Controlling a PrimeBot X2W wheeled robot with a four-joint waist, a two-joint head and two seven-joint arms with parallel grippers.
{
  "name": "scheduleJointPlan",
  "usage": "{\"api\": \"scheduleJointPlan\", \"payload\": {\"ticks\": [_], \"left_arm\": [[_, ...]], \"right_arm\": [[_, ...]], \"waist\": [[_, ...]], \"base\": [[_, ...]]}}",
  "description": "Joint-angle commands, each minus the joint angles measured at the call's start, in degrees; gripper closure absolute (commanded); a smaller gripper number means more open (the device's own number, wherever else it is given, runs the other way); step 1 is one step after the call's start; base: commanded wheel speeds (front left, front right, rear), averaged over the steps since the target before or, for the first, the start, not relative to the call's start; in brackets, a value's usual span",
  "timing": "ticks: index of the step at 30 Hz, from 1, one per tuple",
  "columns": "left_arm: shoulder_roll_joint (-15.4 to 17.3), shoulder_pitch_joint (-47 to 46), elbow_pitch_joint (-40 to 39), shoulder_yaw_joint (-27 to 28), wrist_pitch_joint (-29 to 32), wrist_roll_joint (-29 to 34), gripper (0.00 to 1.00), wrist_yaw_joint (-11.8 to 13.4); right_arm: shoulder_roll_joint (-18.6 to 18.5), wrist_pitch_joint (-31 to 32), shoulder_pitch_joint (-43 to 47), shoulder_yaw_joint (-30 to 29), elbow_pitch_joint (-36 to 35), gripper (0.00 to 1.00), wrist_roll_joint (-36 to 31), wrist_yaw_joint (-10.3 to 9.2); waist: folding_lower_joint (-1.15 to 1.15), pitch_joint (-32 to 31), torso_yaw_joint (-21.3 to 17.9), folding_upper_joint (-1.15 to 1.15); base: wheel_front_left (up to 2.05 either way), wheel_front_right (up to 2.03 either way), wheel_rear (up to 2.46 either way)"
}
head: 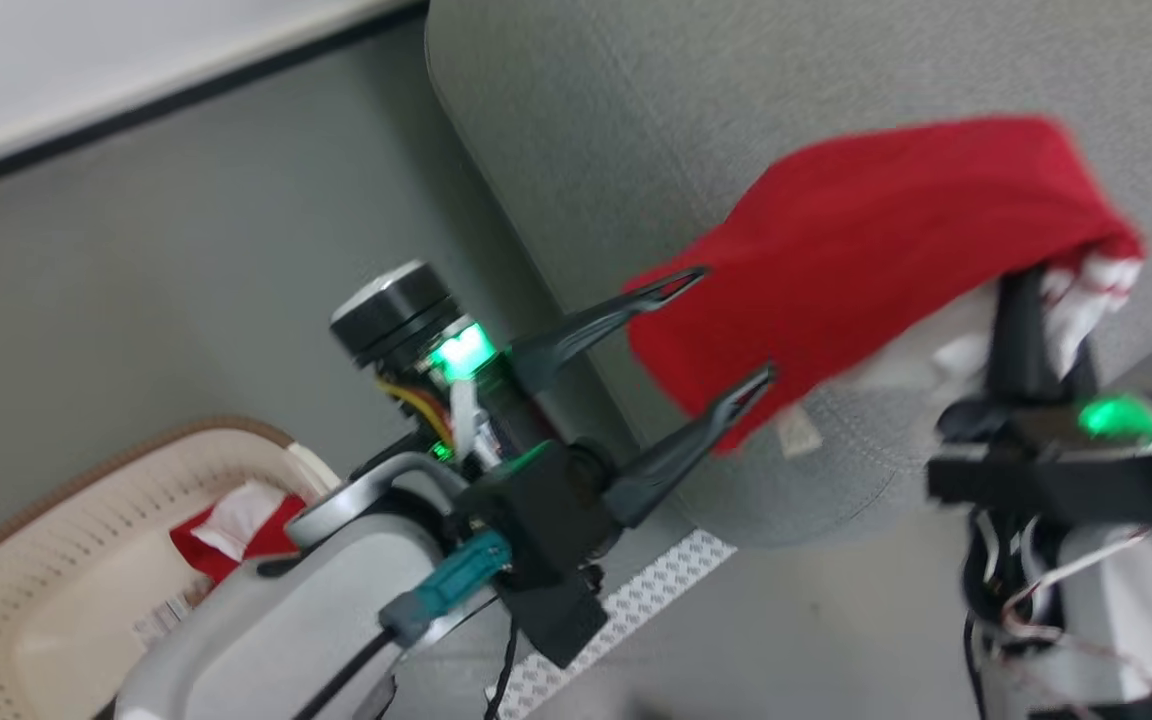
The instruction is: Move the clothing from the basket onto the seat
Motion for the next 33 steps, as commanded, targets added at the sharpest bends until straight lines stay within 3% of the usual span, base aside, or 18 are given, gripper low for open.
{"api": "scheduleJointPlan", "payload": {"ticks": [1,10,17,27,33], "left_arm": [[0.5,-2.9,-1.5,-1.1,1.2,0.5,0.00,-0.4],[-0.3,-13.9,-5.7,-7.4,6.0,-1.4,0.00,-0.9],[0.7,-18.3,-8.2,-9.5,7.4,-1.3,0.00,-0.9],[2.0,-20.1,-9.5,-11.4,9.0,-1.7,0.00,-0.9],[2.8,-19.6,-9.7,-12.4,9.9,-2.4,0.00,-0.9]], "right_arm": [[0.2,-0.1,-3.6,-1.7,0.3,1.00,1.6,0.02],[0.2,-0.1,-20.2,-11.6,6.1,1.00,6.5,0.02],[-0.8,-0.1,-30.2,-20.0,9.8,1.00,4.1,0.02],[-12.1,-0.1,-41.7,-27.6,12.1,1.00,2.3,0.02],[-17.5,-0.1,-44.7,-25.4,16.5,1.00,1.0,0.02]], "waist": [[-0.01,8.1,0.5,0.00],[-0.01,18.4,2.2,0.00],[-0.01,22.5,3.0,0.00],[-0.01,24.5,3.1,0.00],[-0.01,24.6,3.0,0.00]], "base": [[0.00,0.00,0.00],[0.00,0.00,0.00],[0.00,0.00,0.00],[0.00,0.00,0.00],[0.00,0.00,0.00]]}}
